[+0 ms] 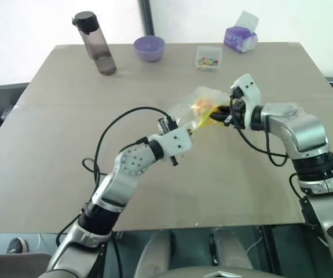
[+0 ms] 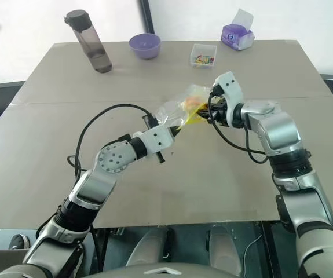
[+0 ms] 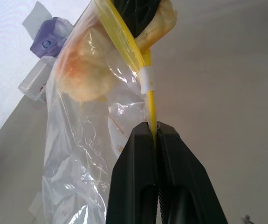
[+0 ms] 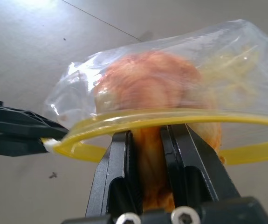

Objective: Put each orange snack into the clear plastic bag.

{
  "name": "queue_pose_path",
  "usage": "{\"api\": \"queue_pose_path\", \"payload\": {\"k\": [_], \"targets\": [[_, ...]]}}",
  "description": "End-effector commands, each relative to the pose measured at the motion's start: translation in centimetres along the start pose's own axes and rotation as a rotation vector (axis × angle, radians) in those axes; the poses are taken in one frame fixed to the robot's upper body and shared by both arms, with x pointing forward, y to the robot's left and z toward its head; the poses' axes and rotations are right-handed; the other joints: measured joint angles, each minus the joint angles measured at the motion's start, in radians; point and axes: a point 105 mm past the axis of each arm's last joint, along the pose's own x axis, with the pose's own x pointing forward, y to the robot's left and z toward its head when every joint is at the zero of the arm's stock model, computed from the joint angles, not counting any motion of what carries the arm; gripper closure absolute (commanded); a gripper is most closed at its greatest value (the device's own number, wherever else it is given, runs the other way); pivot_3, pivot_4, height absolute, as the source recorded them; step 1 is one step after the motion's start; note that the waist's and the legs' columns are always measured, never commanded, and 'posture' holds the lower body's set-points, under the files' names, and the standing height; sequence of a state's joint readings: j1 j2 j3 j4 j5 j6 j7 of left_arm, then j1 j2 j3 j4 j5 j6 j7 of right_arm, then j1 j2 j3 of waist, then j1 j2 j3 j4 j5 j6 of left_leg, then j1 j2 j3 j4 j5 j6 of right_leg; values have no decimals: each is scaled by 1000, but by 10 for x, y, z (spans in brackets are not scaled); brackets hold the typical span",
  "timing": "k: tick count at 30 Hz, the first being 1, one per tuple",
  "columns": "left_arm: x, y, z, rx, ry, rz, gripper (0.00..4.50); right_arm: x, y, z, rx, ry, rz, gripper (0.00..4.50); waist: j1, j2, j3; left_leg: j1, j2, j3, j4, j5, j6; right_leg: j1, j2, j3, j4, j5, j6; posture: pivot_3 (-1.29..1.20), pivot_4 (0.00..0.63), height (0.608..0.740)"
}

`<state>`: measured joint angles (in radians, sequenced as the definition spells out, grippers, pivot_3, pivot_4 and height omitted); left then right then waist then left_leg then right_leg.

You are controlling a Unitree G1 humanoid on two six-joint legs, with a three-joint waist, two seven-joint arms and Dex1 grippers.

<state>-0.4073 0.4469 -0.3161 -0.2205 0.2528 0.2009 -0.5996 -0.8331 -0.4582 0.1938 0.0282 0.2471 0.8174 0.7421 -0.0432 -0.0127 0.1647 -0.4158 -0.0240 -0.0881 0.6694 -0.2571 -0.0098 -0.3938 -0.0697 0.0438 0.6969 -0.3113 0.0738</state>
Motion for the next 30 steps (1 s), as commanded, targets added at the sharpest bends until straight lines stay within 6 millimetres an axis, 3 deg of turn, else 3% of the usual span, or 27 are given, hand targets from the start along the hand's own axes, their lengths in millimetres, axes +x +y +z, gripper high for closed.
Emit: {"api": "queue_pose_path", "payload": {"k": [1,2,6,11,18,22,26,30], "targets": [[1,0,11,24,-48,-8,4500,2,-23,0,-56,25,-156,3723,1,0,0,0,0,0,0,0,0,0,0,0,0,0,0,0,150,740],[1,0,12,21,-53,-10,4500,3,-25,1,-65,23,-174,3723,4,0,0,0,0,0,0,0,0,0,0,0,0,0,0,0,150,740],[2,-3,12,11,-61,-16,4500,9,-18,14,13,-65,-174,2503,-2,0,0,0,0,0,0,0,0,-1,0,0,0,0,0,0,150,740],[2,10,6,4,-28,52,4500,0,5,6,12,-38,-12,71,1,0,0,0,0,0,0,0,0,-1,0,0,0,0,0,0,150,740],[-5,35,-17,-60,81,195,4500,-45,24,-26,-100,58,213,71,5,0,0,0,0,-1,0,-1,2,0,0,-1,-1,0,0,0,150,740],[-6,38,-20,-67,90,207,4500,-66,5,-58,-186,189,169,71,-1,0,0,0,0,1,0,-2,4,1,0,0,-1,0,0,0,150,740],[-5,34,-18,-74,84,200,4500,-64,-38,-78,-338,300,-63,71,-1,0,0,1,0,1,0,-2,4,1,0,0,0,0,0,0,150,740],[-5,32,-18,-80,82,197,4500,-45,-46,-72,-372,228,-143,71,1,0,0,0,0,1,0,0,0,0,0,1,0,0,0,0,150,740]]}}
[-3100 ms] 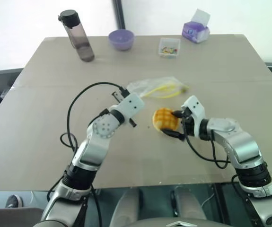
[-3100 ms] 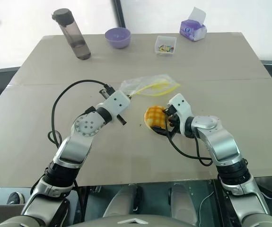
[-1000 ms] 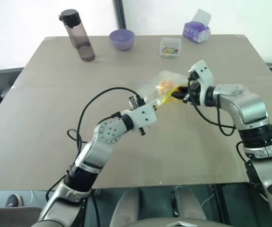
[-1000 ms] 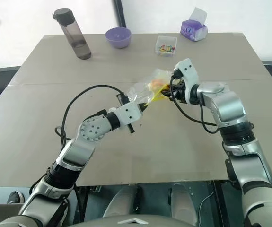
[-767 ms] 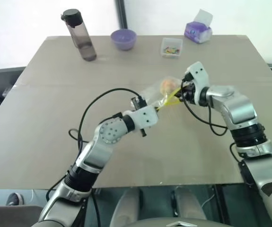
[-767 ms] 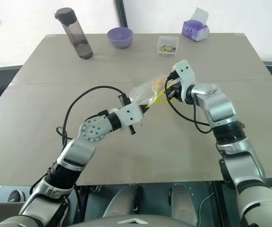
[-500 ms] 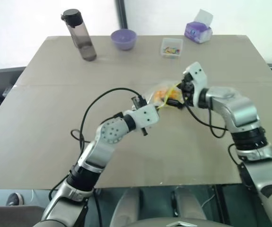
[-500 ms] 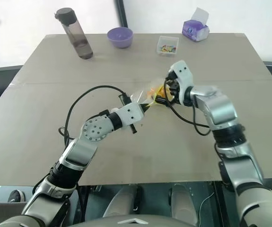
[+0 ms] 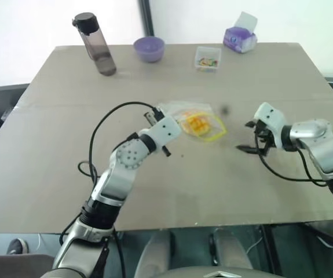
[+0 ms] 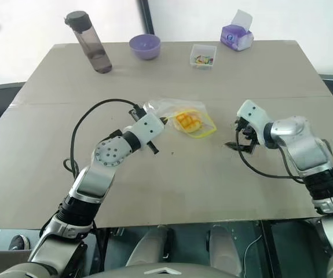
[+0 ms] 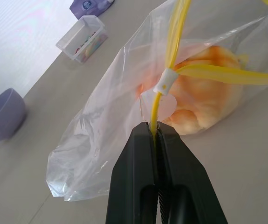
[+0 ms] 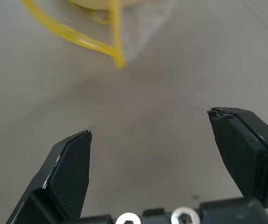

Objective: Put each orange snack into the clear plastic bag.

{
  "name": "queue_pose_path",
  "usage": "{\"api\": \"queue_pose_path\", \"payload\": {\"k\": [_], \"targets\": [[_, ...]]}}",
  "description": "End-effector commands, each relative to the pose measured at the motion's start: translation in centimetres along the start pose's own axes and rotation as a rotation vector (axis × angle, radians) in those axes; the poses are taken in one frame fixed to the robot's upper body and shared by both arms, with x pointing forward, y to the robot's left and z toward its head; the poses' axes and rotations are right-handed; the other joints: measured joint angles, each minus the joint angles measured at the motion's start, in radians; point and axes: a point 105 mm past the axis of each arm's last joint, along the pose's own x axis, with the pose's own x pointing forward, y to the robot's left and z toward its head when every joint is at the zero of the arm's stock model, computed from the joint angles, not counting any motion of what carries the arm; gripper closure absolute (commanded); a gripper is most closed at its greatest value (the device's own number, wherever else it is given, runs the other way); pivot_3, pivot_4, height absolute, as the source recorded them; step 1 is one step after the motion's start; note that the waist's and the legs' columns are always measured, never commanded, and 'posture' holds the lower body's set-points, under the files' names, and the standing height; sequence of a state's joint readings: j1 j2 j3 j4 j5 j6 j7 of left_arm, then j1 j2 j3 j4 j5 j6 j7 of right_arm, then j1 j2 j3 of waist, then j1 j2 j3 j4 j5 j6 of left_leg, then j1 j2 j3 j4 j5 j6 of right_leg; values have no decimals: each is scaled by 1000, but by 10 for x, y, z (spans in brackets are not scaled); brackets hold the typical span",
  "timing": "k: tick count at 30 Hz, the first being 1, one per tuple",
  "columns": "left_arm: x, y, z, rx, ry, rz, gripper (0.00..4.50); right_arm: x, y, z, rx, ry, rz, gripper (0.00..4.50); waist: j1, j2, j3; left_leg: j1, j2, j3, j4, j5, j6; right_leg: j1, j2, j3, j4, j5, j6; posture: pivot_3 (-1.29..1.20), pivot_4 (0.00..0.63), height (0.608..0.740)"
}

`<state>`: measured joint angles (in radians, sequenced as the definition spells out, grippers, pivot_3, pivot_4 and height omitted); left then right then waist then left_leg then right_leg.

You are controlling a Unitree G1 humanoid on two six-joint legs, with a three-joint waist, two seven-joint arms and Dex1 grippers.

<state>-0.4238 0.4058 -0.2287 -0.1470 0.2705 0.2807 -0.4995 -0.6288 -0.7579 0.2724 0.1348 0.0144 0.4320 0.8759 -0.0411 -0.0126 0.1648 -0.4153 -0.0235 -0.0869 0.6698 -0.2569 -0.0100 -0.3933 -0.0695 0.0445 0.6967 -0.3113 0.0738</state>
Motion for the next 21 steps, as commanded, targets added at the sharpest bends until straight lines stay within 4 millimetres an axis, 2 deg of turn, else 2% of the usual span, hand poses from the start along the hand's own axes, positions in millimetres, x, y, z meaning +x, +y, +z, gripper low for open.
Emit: {"api": "queue_pose_path", "payload": {"k": [1,6,11,13,16,21], "targets": [[-2,3,11,10,-37,19,4500,10,-8,26,-57,-100,-76,71,-3,0,0,0,0,0,0,0,0,0,0,0,0,0,0,0,150,740],[-3,5,10,11,-32,21,4500,26,19,37,-64,-150,7,71,1,0,0,0,0,0,0,0,0,-1,0,1,0,0,0,0,150,740],[-3,3,9,8,-28,22,4500,35,13,47,-47,-186,-51,71,0,0,0,0,0,0,0,0,0,0,0,0,0,0,0,0,150,740],[-3,3,9,8,-28,22,4500,35,8,47,-52,-186,-80,573,-2,0,0,0,0,0,0,0,0,0,0,0,0,0,0,0,150,740],[-4,4,9,9,-26,24,4500,34,7,48,-43,-189,-83,1809,0,0,0,0,0,0,0,0,0,0,0,0,0,0,0,0,150,740],[-4,4,7,11,-20,27,4500,34,9,50,-31,-201,-73,4328,0,0,0,0,0,0,0,0,0,0,0,0,0,0,0,0,150,740]]}}
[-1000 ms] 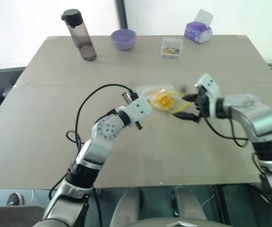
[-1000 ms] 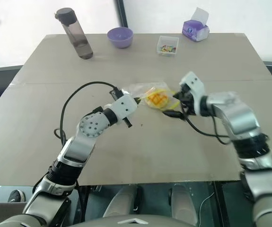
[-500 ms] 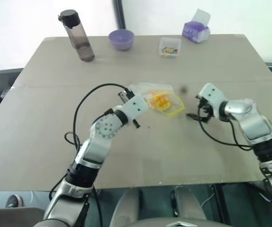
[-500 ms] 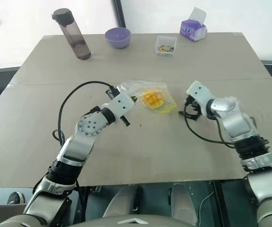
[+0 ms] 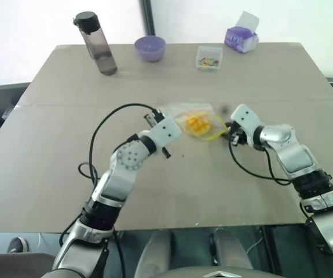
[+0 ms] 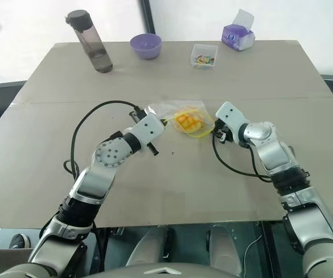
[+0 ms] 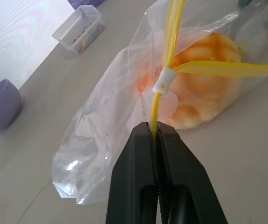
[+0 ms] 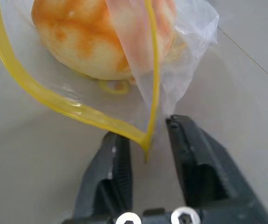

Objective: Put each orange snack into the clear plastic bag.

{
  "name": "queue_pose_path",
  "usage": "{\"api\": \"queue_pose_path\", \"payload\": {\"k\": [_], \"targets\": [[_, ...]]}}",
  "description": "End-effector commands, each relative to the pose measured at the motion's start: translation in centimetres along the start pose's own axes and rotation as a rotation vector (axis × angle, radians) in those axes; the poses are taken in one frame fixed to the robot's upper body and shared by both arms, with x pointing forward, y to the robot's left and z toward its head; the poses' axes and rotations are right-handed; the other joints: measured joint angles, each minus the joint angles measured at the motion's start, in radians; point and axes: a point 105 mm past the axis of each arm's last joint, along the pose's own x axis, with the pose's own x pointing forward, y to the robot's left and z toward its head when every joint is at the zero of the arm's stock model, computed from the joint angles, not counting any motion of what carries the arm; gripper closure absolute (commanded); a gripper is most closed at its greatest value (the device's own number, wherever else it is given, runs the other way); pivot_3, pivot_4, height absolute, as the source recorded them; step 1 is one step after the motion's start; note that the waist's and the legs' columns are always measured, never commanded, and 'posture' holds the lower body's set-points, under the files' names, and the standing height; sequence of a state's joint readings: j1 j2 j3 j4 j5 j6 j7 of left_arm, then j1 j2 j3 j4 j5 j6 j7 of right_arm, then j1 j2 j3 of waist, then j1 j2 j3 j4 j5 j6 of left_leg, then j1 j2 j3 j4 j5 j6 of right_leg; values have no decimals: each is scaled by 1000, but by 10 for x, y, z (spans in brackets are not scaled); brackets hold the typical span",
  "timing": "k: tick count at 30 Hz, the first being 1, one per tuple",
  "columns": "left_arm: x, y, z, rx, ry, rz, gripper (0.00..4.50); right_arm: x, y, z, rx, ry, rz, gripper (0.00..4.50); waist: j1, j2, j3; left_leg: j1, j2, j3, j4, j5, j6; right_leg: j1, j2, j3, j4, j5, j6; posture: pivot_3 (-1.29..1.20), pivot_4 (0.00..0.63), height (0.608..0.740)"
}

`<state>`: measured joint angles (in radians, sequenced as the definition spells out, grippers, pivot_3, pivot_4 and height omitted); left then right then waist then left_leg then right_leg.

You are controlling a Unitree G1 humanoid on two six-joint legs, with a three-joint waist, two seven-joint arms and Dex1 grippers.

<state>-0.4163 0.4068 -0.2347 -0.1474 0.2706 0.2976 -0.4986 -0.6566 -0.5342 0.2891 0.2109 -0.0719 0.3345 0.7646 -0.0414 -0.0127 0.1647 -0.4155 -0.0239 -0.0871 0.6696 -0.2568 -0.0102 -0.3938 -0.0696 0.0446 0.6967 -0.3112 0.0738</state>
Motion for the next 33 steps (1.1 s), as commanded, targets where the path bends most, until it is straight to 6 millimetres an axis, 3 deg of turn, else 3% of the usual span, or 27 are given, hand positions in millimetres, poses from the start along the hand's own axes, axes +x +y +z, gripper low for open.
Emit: {"api": "queue_pose_path", "payload": {"k": [1,5,9,10,12,14,17,20,23,24,25,29,33], "targets": [[-4,7,11,21,-40,35,4500,-6,-13,17,-9,-61,-45,4472,0,0,0,0,0,0,0,0,0,0,0,0,0,0,0,0,150,740],[-4,9,12,28,-41,41,4500,-8,-17,23,22,-87,-54,4472,0,0,0,0,0,0,0,0,0,0,0,0,0,0,0,0,150,740],[-2,19,12,45,-43,72,4500,-15,-33,36,-2,-119,-116,4472,-1,0,0,0,0,0,0,0,0,0,0,0,0,0,0,0,150,740],[-1,28,16,54,-57,105,4500,-19,-43,44,-19,-140,-153,4472,-1,0,0,0,0,0,0,0,0,0,0,0,0,0,0,0,150,740],[1,59,32,93,-104,206,4500,-41,-84,86,-59,-282,-317,4472,0,0,1,0,0,0,0,0,0,0,0,0,0,0,0,0,150,740],[2,74,44,137,-137,235,4500,-57,-103,112,-63,-380,-393,4472,-1,0,2,-1,0,0,1,0,0,-2,0,0,2,0,0,0,150,740],[0,92,64,185,-195,259,4500,-67,-108,125,-119,-409,-401,4472,-1,0,-1,0,0,-1,-1,0,0,-1,0,-1,-1,0,0,0,150,740],[-4,106,84,207,-247,275,4500,-75,-113,124,-199,-363,-418,4472,2,-1,-1,-2,-1,-1,-2,0,0,-2,-1,-2,-1,0,0,0,150,740],[-1,93,78,214,-234,223,4500,-74,-110,116,-213,-333,-394,4472,-1,-1,-1,-5,-2,-1,-1,0,0,-4,-2,-2,-2,0,0,0,150,740],[0,88,75,220,-227,205,4500,-71,-105,110,-233,-305,-359,3822,-1,-1,-1,-4,-2,0,-1,0,0,-4,-2,-2,-2,0,0,0,150,740],[1,84,73,223,-223,192,4500,-70,-100,105,-253,-282,-330,3641,-2,-1,-1,-4,-2,0,-1,0,0,-4,-2,-2,-2,0,0,0,150,740],[2,72,72,194,-226,160,4500,-68,-61,83,-305,-173,-88,1750,-2,-1,-1,-3,-1,0,-1,0,0,-3,-1,-2,-1,0,0,0,150,740],[2,62,72,182,-233,122,4500,-76,-34,85,-333,-140,66,1750,-4,0,-1,-3,-1,1,0,0,1,-3,-1,0,0,0,0,0,150,740]]}}
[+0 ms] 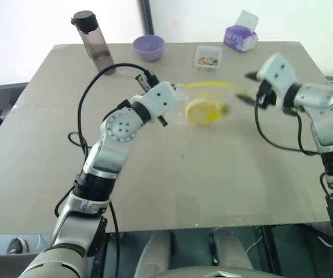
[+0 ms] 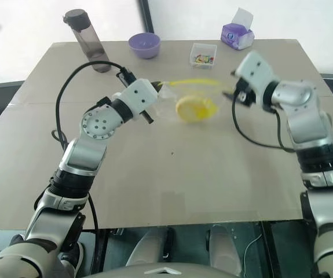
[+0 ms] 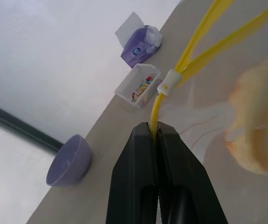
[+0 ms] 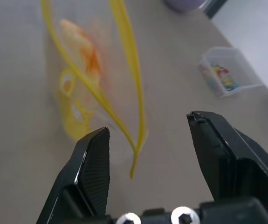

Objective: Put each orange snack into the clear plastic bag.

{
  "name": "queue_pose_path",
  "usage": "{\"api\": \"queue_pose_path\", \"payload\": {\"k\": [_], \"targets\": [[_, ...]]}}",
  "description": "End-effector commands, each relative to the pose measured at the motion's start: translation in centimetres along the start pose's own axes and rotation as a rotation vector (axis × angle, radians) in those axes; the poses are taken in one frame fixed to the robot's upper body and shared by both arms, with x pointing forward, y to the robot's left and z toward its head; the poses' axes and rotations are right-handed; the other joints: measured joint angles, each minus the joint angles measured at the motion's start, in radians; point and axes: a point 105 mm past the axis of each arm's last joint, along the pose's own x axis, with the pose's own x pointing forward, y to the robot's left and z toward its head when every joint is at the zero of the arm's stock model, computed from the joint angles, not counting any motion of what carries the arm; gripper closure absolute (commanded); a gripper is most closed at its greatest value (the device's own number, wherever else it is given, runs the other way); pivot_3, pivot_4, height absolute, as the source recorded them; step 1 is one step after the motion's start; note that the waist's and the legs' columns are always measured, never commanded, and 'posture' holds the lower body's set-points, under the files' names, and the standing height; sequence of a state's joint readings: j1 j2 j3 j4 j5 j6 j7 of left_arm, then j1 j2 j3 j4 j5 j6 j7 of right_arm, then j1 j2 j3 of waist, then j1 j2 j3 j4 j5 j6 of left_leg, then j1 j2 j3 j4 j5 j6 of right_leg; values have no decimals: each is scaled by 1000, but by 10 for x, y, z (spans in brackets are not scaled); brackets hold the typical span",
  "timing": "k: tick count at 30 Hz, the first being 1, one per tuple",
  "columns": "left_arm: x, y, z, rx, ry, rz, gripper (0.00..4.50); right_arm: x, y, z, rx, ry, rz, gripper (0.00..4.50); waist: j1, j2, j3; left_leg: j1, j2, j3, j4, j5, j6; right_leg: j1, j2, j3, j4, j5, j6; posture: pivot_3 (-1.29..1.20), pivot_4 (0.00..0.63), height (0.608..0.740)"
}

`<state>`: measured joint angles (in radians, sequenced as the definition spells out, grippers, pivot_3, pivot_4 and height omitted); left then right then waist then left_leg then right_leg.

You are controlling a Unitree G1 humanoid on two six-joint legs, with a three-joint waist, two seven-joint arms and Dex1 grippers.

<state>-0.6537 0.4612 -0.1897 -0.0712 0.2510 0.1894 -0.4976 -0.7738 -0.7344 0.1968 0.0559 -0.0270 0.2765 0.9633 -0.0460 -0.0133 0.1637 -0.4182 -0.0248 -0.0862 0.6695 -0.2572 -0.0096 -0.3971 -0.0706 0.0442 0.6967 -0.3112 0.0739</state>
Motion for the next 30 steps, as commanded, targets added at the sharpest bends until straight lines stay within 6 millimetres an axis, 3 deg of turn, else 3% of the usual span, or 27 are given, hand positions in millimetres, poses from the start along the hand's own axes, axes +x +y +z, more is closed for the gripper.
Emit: {"api": "queue_pose_path", "payload": {"k": [1,7,14,18,27,30], "targets": [[-4,-1,19,14,-72,-7,4500,-14,8,38,-73,-68,99,1750,0,0,0,0,0,0,0,0,0,0,0,0,0,0,0,0,150,740],[-7,-3,30,48,-134,-22,4500,-4,2,75,-64,-184,46,1750,3,0,0,1,1,0,1,0,0,1,0,0,1,0,0,0,150,740],[-10,-7,34,46,-140,-59,4500,15,14,92,-121,-250,35,1750,6,0,0,1,0,-1,1,0,0,1,0,-1,0,0,0,0,150,740],[-13,-7,40,157,-140,-119,4500,26,13,109,-177,-324,-26,1750,1,0,0,2,0,-1,0,0,0,1,0,-1,0,0,0,0,150,740],[-17,1,32,103,-77,-113,4500,37,19,110,-210,-356,-24,1750,2,0,0,2,0,-1,0,0,0,1,0,-1,0,0,0,0,150,740],[-18,-1,30,106,-66,-114,4500,37,18,110,-211,-359,-25,2379,2,0,0,2,0,-1,0,0,0,1,0,-1,0,0,0,0,150,740]]}}
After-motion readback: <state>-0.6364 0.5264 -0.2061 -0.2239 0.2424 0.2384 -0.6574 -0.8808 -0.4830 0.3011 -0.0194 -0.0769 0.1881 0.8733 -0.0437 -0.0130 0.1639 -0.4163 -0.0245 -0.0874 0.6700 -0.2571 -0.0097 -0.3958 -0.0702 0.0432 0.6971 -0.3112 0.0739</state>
